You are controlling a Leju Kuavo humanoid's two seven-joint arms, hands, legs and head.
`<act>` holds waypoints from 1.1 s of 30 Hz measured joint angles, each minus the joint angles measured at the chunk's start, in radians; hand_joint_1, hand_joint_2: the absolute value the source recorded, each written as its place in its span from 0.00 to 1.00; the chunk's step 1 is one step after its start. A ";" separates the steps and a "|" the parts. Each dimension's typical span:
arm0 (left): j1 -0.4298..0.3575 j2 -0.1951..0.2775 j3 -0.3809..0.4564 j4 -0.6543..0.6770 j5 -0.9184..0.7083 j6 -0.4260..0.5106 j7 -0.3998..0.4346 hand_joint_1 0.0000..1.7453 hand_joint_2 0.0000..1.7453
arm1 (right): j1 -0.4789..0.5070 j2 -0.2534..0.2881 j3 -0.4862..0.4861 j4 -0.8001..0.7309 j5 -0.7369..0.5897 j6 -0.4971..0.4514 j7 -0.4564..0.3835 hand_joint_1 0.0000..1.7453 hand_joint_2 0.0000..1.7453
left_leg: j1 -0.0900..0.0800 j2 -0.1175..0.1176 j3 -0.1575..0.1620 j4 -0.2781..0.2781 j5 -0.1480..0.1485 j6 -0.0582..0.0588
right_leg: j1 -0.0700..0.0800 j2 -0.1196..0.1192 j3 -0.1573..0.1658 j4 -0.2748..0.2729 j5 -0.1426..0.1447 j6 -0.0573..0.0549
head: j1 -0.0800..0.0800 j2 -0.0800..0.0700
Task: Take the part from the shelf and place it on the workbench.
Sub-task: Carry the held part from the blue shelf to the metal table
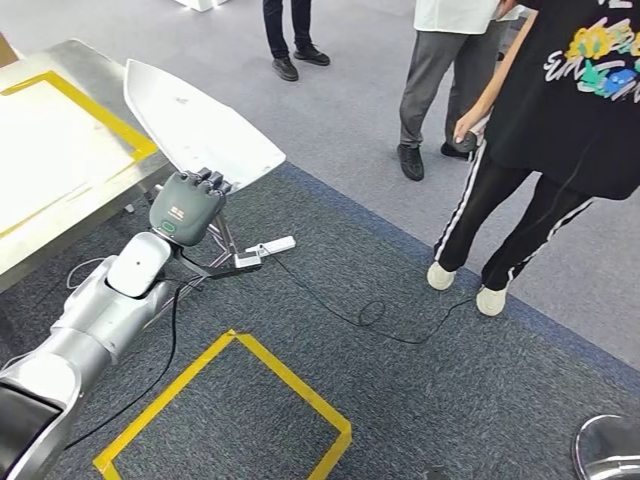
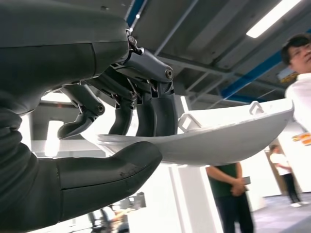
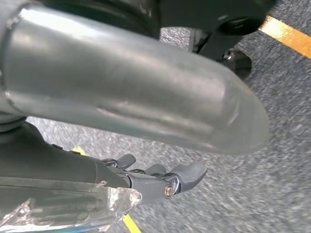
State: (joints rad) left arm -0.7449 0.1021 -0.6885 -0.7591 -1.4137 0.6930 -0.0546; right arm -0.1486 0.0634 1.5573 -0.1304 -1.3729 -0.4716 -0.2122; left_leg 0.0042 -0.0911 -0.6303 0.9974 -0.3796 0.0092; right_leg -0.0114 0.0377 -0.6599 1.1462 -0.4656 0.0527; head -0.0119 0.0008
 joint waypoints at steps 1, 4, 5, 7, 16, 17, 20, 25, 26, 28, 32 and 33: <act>-0.002 0.000 0.000 0.000 0.000 -0.001 0.000 1.00 1.00 | -0.001 0.000 0.000 0.000 0.002 0.001 0.000 0.00 0.00 | 0.001 -0.013 -0.004 0.002 0.002 -0.006 | -0.005 0.021 0.030 -0.060 0.020 0.000 | -0.001 0.000; -0.005 0.003 0.001 0.000 0.000 -0.003 0.000 1.00 1.00 | -0.003 0.000 0.000 0.000 0.006 0.002 0.001 0.00 0.00 | 0.007 -0.047 -0.018 0.000 0.014 -0.026 | -0.005 0.031 0.054 -0.105 0.027 -0.015 | -0.002 0.000; -0.005 0.006 0.002 0.000 0.000 -0.003 0.000 1.00 1.00 | -0.004 0.000 0.000 0.000 0.006 0.002 0.001 0.00 0.00 | 0.008 -0.044 -0.022 -0.001 0.015 -0.032 | -0.004 0.019 0.054 -0.107 0.030 -0.022 | -0.001 0.000; -0.007 0.008 0.003 0.000 0.000 -0.004 0.000 1.00 1.00 | -0.006 0.000 0.000 0.000 0.007 0.003 0.001 0.00 0.00 | 0.005 0.002 -0.041 0.036 -0.013 -0.042 | -0.004 -0.003 0.054 -0.113 0.035 -0.036 | -0.008 0.000; -0.025 0.001 0.003 0.001 0.009 -0.026 0.000 1.00 1.00 | -0.007 0.001 0.000 0.000 0.003 0.004 0.002 0.00 0.00 | -0.002 0.139 -0.020 0.066 -0.024 -0.042 | 0.005 -0.123 0.054 -0.112 0.030 -0.037 | -0.017 0.000; -0.030 -0.001 0.003 0.001 0.010 -0.027 0.000 1.00 1.00 | -0.008 0.001 0.000 0.000 0.002 0.004 0.002 0.00 0.00 | -0.005 0.157 -0.002 0.029 -0.017 -0.037 | 0.009 -0.134 0.055 -0.111 0.028 -0.032 | -0.015 0.000; -0.033 -0.003 0.003 0.002 0.012 -0.029 0.000 1.00 1.00 | -0.008 0.001 0.000 0.000 0.000 0.004 0.002 0.00 0.00 | -0.009 0.140 0.000 0.007 -0.016 -0.017 | 0.013 -0.164 0.059 -0.112 0.023 -0.015 | -0.010 0.000; -0.035 -0.010 0.005 0.004 0.014 -0.030 0.000 1.00 1.00 | -0.001 0.001 0.000 0.000 -0.002 0.004 0.000 0.00 0.00 | 0.000 0.076 0.000 0.004 -0.011 0.006 | 0.005 -0.051 -0.034 0.094 -0.084 0.004 | -0.002 0.000; -0.034 -0.012 0.005 0.004 0.014 -0.030 0.000 1.00 1.00 | 0.001 0.001 0.000 0.000 -0.003 0.004 0.000 0.00 0.00 | 0.000 0.061 -0.001 0.004 -0.012 0.007 | 0.005 -0.045 -0.060 0.143 -0.098 0.004 | -0.001 0.000; -0.031 -0.015 0.005 0.006 0.014 -0.032 -0.001 1.00 1.00 | 0.002 0.001 0.000 0.000 -0.004 0.004 0.000 0.00 0.00 | 0.000 0.029 0.000 0.005 -0.011 0.007 | 0.005 -0.039 -0.068 0.143 -0.073 0.001 | 0.000 0.000; -0.035 -0.019 0.005 0.007 0.014 -0.033 -0.002 1.00 1.00 | -0.001 0.001 0.000 0.000 -0.005 0.005 -0.001 0.00 0.00 | 0.004 -0.027 -0.005 0.008 -0.008 -0.006 | -0.006 0.035 0.035 -0.083 0.030 -0.005 | -0.001 0.000; -0.036 -0.019 0.005 0.007 0.014 -0.033 -0.002 1.00 1.00 | -0.001 0.001 0.000 0.000 -0.005 0.005 -0.001 0.00 0.00 | 0.006 -0.039 -0.011 0.008 -0.005 -0.013 | -0.008 0.049 0.045 -0.101 0.029 -0.007 | -0.001 0.000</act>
State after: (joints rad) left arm -0.7813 0.0833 -0.6832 -0.7521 -1.3999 0.6599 -0.0561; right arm -0.1500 0.0641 1.5568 -0.1305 -1.3784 -0.4666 -0.2132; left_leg 0.0098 -0.1302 -0.6409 1.0051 -0.3844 -0.0035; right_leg -0.0193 0.0869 -0.6148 1.0452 -0.4363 0.0459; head -0.0131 0.0009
